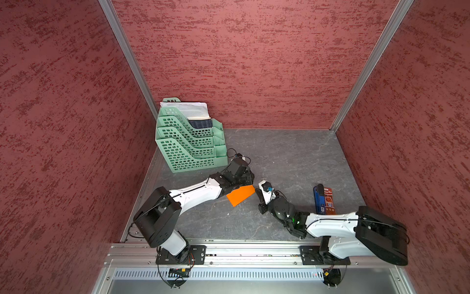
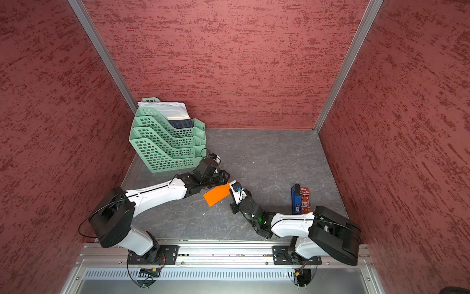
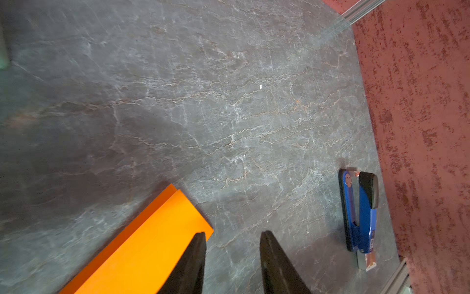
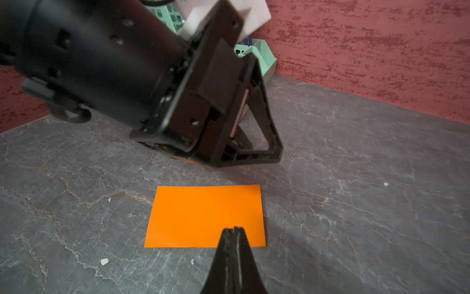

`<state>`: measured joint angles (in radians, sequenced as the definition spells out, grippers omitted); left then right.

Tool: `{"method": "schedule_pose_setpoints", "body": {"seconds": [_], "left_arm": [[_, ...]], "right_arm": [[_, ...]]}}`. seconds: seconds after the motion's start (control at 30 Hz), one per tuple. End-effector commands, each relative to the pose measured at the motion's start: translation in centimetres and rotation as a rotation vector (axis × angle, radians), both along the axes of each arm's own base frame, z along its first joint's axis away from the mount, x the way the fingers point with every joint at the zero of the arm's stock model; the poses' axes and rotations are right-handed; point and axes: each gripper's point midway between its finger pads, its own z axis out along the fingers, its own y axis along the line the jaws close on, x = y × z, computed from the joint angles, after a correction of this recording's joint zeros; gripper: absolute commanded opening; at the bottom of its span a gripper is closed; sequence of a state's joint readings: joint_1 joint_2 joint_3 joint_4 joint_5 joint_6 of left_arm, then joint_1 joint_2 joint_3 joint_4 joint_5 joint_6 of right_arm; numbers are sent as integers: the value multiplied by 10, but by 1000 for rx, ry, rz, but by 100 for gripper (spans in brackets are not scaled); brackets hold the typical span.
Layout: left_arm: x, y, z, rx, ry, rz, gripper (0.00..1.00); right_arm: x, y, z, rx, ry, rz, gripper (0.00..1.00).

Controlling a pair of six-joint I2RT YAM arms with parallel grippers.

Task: Fold the square paper along the opposite sides
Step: Reset both arms

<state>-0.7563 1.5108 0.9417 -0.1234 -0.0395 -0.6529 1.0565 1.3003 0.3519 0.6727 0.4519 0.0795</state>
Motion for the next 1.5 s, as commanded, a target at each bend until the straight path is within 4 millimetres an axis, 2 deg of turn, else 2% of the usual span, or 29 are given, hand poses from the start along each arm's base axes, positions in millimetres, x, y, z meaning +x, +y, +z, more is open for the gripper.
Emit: {"method": "schedule_pose_setpoints", "body": {"seconds": [0.0,0.03,0.07,0.1,0.17,0.2,0.23,0.3,0.37,0.43,0.47,0.5,0.53,0.57,0.63,0.7,0.73,0.77,0.8,0.9,0.97,1.03,1.23,1.47], "left_arm": [[9,29,75,101,-334,49,62],[8,37,93,140,-437,43,91],[9,49,108,198,-545,55,100],[11,65,122,261,-652,103,100],[16,98,146,434,-863,193,99],[21,120,154,501,-919,265,93],[26,138,155,551,-929,311,92],[33,169,131,625,-864,284,91],[38,205,100,536,-730,301,91],[37,217,70,496,-689,217,92],[37,232,56,511,-693,232,91],[37,237,50,509,-724,233,91],[38,241,32,491,-682,196,92],[41,255,17,480,-636,238,92],[44,267,-4,462,-587,269,93],[52,269,-1,442,-620,276,97],[58,271,2,419,-639,285,100],[61,275,2,407,-647,304,100],[64,280,-3,384,-644,318,100],[73,283,-22,372,-648,319,100],[82,298,-25,390,-590,401,100],[83,302,-25,375,-570,406,100],[83,303,-26,375,-572,409,100],[82,302,-25,373,-576,406,100]], "right_arm": [[20,-20,44,-44,-137,-145,25],[26,-26,58,-79,-212,-186,47],[29,-30,71,-175,-344,-170,71],[32,-39,83,-236,-451,-194,82],[63,-78,99,-256,-428,-362,89],[74,-98,98,-257,-408,-403,91],[81,-118,92,-245,-386,-436,91],[93,-164,77,-178,-336,-535,93],[103,-207,55,-182,-278,-632,96],[106,-237,33,-160,-226,-689,98],[107,-248,21,-152,-209,-700,98],[106,-259,22,-136,-238,-743,98],[105,-257,22,-144,-268,-716,98],[109,-264,24,-139,-275,-744,98],[119,-264,18,-90,-200,-713,99],[121,-282,15,47,-198,-721,99],[123,-290,2,79,-168,-734,99],[125,-289,-9,93,-163,-705,99],[126,-289,-10,92,-192,-703,99],[136,-293,-15,94,-110,-712,99],[147,-290,-19,74,-59,-688,99],[159,-291,-24,40,-11,-705,99],[161,-281,-24,22,-2,-658,99],[160,-279,-24,20,-7,-649,99]]}}
